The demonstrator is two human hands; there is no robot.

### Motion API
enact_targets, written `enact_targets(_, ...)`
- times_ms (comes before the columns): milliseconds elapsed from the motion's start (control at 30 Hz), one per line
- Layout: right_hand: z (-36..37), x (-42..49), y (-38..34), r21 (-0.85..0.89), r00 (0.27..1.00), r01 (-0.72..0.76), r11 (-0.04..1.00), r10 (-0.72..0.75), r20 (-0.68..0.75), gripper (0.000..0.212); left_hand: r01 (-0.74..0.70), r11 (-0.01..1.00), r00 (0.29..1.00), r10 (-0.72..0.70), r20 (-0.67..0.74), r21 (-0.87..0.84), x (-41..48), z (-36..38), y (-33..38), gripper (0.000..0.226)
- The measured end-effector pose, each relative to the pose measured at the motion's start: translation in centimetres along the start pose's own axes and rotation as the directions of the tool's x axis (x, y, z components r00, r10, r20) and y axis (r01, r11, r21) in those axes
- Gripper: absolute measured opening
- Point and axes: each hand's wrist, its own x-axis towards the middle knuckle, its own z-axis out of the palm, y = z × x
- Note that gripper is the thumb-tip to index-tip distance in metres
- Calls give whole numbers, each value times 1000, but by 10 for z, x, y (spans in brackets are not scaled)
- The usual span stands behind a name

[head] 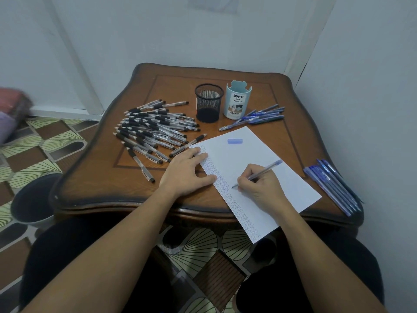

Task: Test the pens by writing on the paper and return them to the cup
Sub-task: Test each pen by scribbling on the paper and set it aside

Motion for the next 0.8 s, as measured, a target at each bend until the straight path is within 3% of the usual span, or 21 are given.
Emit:
enact_targets(133, 1, 2, 2, 34, 999, -6, 999, 7, -38, 20, -1, 1000, 1000, 1, 12, 2, 0, -1, 1, 85)
enact_targets(267, -5, 10, -1, 395, 991, -61, 917, 102, -85, 18, 2, 1000, 1000, -2, 17, -9, -1, -2, 1, 89)
enact_targets(367, -11, 19, -6, 411, 988, -123, 903, 150, -35, 17, 3, 1000, 1000, -3, 22, -8, -1, -3, 1, 90)
enact_targets(467, -17, 37, -16, 183, 989, -122, 976, 134, -55, 22, 4, 1000, 1000, -4, 25, -1, 0, -2, 1, 86)
enact_targets(533, -19, 56, -23, -163, 996, -13, 987, -1, -87, 17, -5, 1000, 1000, 6, 11, -7, -1, -1, 0, 83)
enact_targets(600, -17, 77, -29, -488, 997, 38, 872, -65, -38, 28, -11, 1000, 1000, 11, -4, -17, -1, -2, 0, 80)
enact_targets(667, -12, 94, -31, -684, 999, 46, 728, -53, 11, 49, -11, 1000, 1000, 11, -5, -18, -2, -2, 0, 79)
enact_targets(733, -7, 107, -30, -768, 999, 36, 640, -38, 16, 54, -12, 1000, 1000, 12, 1, -18, -2, -3, 1, 80)
enact_targets(800, -6, 115, -25, -805, 1000, -3, 593, -16, -15, 47, -15, 1000, 1000, 15, 5, -21, -2, -4, 1, 80)
